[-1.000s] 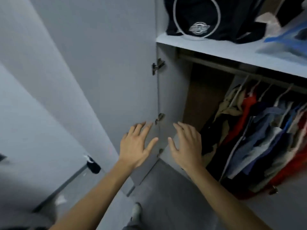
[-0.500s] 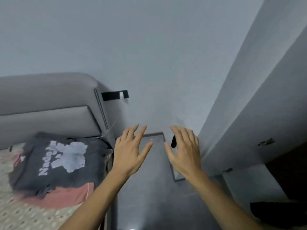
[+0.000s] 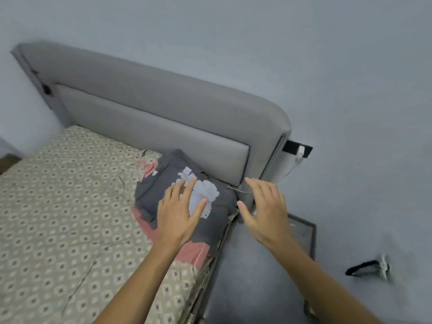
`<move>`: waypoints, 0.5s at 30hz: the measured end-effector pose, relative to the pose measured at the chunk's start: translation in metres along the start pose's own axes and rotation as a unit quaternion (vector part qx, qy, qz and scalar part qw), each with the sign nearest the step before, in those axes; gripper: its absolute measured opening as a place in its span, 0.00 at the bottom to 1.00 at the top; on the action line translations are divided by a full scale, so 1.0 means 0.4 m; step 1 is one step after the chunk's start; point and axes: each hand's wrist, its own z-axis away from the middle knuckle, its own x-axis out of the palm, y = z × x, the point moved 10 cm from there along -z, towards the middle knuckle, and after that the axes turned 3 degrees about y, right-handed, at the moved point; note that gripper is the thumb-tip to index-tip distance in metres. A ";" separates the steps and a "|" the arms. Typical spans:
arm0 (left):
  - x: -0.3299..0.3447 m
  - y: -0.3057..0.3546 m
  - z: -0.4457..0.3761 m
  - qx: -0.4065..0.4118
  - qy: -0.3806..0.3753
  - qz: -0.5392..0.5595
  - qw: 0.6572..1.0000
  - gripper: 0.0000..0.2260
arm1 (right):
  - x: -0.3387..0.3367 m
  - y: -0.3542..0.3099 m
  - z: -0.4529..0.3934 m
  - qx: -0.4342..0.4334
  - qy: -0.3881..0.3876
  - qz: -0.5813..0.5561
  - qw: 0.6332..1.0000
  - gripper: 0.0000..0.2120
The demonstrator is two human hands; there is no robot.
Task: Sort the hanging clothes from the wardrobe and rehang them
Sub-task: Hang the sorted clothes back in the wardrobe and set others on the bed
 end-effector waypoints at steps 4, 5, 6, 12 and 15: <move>-0.035 -0.184 -0.024 -0.072 0.015 -0.019 0.997 0.30 | 0.172 -0.108 -0.134 -0.065 -0.048 -0.031 0.996 0.28; -0.036 -0.224 -0.032 -0.091 0.015 -0.027 0.995 0.31 | 0.214 -0.129 -0.168 -0.080 -0.060 -0.037 0.994 0.27; -0.034 -0.263 -0.042 -0.109 0.016 -0.037 0.993 0.31 | 0.257 -0.148 -0.203 -0.096 -0.072 -0.044 0.992 0.27; 0.024 -0.456 -0.167 -0.207 0.023 -0.081 0.975 0.33 | 0.542 -0.212 -0.444 -0.192 -0.152 -0.075 0.967 0.27; 0.082 -0.543 -0.244 -0.278 0.018 -0.093 0.956 0.34 | 0.715 -0.197 -0.579 -0.219 -0.209 -0.075 0.950 0.28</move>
